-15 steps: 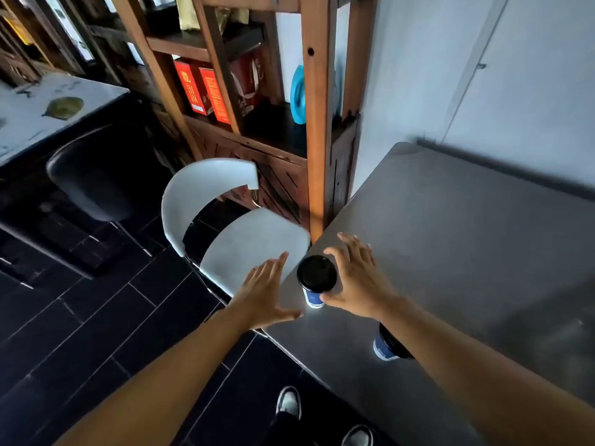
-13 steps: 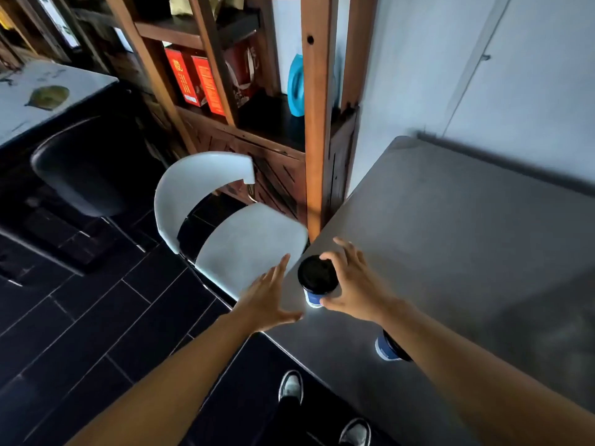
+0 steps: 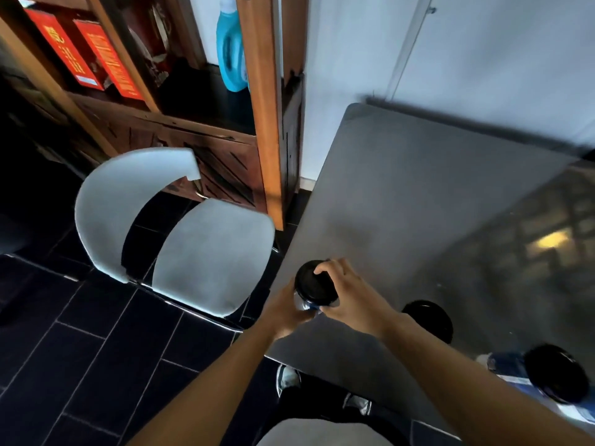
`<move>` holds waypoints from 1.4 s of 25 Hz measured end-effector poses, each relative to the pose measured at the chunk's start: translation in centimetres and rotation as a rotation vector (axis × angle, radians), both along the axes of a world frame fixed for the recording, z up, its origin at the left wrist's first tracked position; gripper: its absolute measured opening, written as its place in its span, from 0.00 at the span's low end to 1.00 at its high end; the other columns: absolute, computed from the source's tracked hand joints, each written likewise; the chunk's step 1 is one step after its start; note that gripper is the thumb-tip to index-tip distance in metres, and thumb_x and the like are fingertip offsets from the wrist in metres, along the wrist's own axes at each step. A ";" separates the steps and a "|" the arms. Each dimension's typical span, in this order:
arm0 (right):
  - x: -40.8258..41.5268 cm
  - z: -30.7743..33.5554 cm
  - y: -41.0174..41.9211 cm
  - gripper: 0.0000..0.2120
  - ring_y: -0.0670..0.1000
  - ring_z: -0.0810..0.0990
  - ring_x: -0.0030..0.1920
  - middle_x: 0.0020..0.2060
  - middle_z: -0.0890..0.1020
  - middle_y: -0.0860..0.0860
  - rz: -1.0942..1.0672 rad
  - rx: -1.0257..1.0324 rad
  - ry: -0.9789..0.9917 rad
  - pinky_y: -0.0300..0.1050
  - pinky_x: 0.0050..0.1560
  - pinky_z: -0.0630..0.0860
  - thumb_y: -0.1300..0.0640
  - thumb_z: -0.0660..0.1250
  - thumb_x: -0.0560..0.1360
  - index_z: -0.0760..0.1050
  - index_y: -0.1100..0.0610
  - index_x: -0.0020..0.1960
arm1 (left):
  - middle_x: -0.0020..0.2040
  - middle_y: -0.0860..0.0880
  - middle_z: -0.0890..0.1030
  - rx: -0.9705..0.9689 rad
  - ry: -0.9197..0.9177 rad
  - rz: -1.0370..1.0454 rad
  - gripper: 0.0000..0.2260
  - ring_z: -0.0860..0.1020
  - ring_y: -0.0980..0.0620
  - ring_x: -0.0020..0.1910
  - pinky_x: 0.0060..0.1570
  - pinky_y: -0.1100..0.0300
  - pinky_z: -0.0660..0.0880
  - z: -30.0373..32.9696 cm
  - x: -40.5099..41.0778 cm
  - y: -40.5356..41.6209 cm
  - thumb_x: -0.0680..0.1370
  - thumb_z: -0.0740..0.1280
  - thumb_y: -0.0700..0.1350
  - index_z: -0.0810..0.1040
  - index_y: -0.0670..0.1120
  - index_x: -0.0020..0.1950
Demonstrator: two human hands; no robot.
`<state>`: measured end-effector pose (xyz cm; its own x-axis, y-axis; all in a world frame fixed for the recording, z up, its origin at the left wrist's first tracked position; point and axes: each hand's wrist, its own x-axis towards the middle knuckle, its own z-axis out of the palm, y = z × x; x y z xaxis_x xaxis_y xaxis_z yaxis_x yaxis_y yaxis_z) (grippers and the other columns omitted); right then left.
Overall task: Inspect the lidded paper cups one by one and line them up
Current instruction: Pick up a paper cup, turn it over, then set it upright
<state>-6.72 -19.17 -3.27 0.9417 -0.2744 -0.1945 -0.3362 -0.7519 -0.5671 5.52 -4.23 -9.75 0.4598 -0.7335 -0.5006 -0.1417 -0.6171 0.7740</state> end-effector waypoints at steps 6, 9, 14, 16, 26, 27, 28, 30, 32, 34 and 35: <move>0.7 2.2 -0.9 0.27 0.48 0.78 0.56 0.61 0.77 0.49 -0.134 0.229 0.028 0.39 0.56 0.73 0.51 0.72 0.72 0.70 0.49 0.69 | 0.59 0.52 0.84 -0.138 0.203 0.006 0.25 0.81 0.55 0.62 0.61 0.60 0.76 3.5 0.2 1.2 0.72 0.79 0.47 0.75 0.54 0.67; 1.0 3.5 -1.2 0.20 0.47 0.82 0.52 0.54 0.83 0.48 -0.293 0.439 0.014 0.44 0.52 0.78 0.50 0.71 0.74 0.74 0.48 0.65 | 0.58 0.45 0.84 -0.192 0.349 0.198 0.21 0.84 0.47 0.57 0.49 0.61 0.81 6.1 -1.1 1.0 0.77 0.74 0.42 0.73 0.47 0.68; 1.1 3.9 -1.0 0.07 0.57 0.83 0.51 0.51 0.83 0.57 -0.540 0.780 0.036 0.59 0.56 0.81 0.48 0.63 0.79 0.73 0.49 0.56 | 0.56 0.35 0.84 -0.207 0.748 0.407 0.29 0.84 0.32 0.48 0.49 0.37 0.82 9.6 -2.2 0.0 0.73 0.73 0.59 0.70 0.50 0.70; 0.9 4.2 -0.7 0.08 0.54 0.80 0.45 0.47 0.80 0.56 -0.582 0.773 0.073 0.55 0.49 0.80 0.50 0.57 0.84 0.72 0.52 0.54 | 0.55 0.34 0.84 -0.144 0.904 0.453 0.25 0.84 0.34 0.44 0.46 0.39 0.82 11.2 -2.6 -0.2 0.78 0.67 0.61 0.74 0.46 0.67; 0.4 3.1 -0.1 0.23 0.55 0.77 0.40 0.44 0.77 0.58 -0.702 0.860 0.124 0.46 0.39 0.75 0.43 0.50 0.85 0.72 0.61 0.61 | 0.43 0.38 0.83 -0.090 0.998 0.563 0.19 0.81 0.41 0.31 0.30 0.50 0.81 13.2 -3.5 -1.0 0.81 0.63 0.58 0.76 0.45 0.62; 0.5 3.2 -0.1 0.23 0.55 0.77 0.40 0.43 0.77 0.58 -0.701 0.863 0.124 0.46 0.38 0.75 0.43 0.50 0.85 0.72 0.62 0.61 | 0.42 0.38 0.83 -0.087 1.005 0.568 0.19 0.81 0.41 0.30 0.29 0.50 0.81 13.3 -3.4 -1.1 0.81 0.63 0.58 0.76 0.45 0.62; 0.7 3.2 -0.1 0.23 0.56 0.76 0.39 0.43 0.77 0.59 -0.704 0.863 0.123 0.47 0.38 0.75 0.44 0.50 0.85 0.72 0.62 0.60 | 0.41 0.38 0.83 -0.081 1.011 0.571 0.19 0.80 0.41 0.29 0.29 0.50 0.81 13.5 -3.4 -1.2 0.81 0.63 0.58 0.76 0.45 0.61; 1.0 3.5 0.0 0.24 0.56 0.76 0.39 0.42 0.77 0.58 -0.711 0.854 0.124 0.46 0.37 0.75 0.44 0.50 0.84 0.73 0.62 0.60 | 0.42 0.37 0.82 -0.064 1.024 0.567 0.20 0.80 0.40 0.30 0.29 0.49 0.81 13.5 -3.2 -1.3 0.80 0.64 0.59 0.76 0.44 0.62; 1.3 3.7 0.0 0.22 0.54 0.76 0.37 0.40 0.77 0.57 -0.708 0.845 0.123 0.45 0.36 0.74 0.44 0.50 0.85 0.73 0.61 0.57 | 0.42 0.36 0.82 -0.055 1.045 0.557 0.22 0.80 0.39 0.30 0.30 0.49 0.81 13.6 -3.0 -1.3 0.80 0.63 0.60 0.76 0.43 0.62; 1.4 3.9 0.0 0.21 0.53 0.75 0.35 0.37 0.76 0.56 -0.690 0.831 0.131 0.44 0.35 0.72 0.44 0.50 0.85 0.72 0.60 0.53 | 0.43 0.36 0.82 -0.057 1.066 0.556 0.24 0.81 0.39 0.31 0.30 0.49 0.81 13.4 -2.9 -1.3 0.80 0.63 0.60 0.76 0.41 0.63; 1.5 3.9 0.0 0.21 0.53 0.74 0.34 0.36 0.76 0.56 -0.687 0.823 0.137 0.43 0.35 0.72 0.44 0.50 0.85 0.71 0.60 0.53 | 0.45 0.35 0.82 -0.067 1.072 0.558 0.25 0.81 0.39 0.32 0.30 0.49 0.81 13.2 -2.8 -1.2 0.80 0.63 0.60 0.75 0.41 0.65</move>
<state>-5.26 -19.20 0.65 0.5927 -0.4720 -0.6526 -0.6397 0.2165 -0.7375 2.68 -5.46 3.43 0.0959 -0.6058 -0.7898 0.8642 -0.3431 0.3680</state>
